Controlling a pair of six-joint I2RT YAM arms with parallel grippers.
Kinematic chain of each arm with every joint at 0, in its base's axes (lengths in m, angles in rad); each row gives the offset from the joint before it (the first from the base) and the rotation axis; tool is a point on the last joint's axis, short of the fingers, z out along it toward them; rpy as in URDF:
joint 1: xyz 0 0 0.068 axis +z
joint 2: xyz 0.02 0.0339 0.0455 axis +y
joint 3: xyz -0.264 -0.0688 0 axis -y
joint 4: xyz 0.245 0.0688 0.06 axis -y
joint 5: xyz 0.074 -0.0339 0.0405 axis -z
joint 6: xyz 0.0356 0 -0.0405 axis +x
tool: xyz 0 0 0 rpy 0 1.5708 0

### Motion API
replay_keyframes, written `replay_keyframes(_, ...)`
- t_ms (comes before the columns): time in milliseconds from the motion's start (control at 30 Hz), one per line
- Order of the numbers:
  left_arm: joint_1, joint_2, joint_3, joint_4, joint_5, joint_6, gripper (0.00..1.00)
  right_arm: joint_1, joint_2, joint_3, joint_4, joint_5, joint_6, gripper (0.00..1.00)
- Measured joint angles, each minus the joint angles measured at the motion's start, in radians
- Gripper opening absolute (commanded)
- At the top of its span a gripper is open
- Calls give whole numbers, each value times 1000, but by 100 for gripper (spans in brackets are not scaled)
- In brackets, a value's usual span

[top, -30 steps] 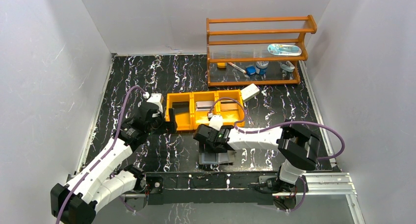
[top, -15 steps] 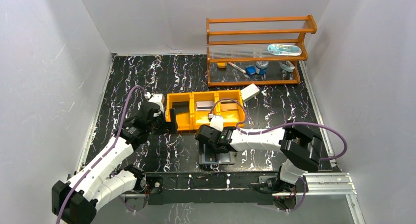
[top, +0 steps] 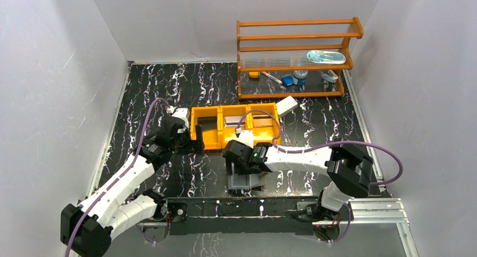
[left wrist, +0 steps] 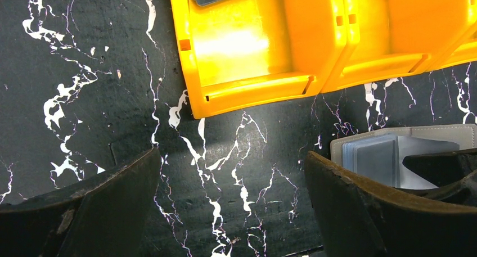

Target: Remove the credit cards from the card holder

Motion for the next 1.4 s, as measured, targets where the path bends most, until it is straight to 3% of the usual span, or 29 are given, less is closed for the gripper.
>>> replay_keyframes(333, 0, 0, 0, 0, 2, 0, 98, 0, 18, 6, -11, -8, 4, 84)
replay_keyframes(500, 0, 0, 0, 0, 3, 0, 98, 0, 54, 8, -23, 4, 23, 74)
replay_keyframes(700, 0, 0, 0, 0, 5, 0, 98, 0, 55, 8, -22, 10, 32, 75)
replay_keyframes(833, 0, 0, 0, 0, 8, 0, 98, 0, 35, -3, -11, 9, 35, 71)
replay_keyframes(1067, 0, 1, 0, 0, 15, 0, 98, 0, -5, -26, 14, 8, 44, 81)
replay_keyframes(1400, 0, 3, 1, 0, 19, 0, 98, 0, 15, -27, 14, 6, 45, 73)
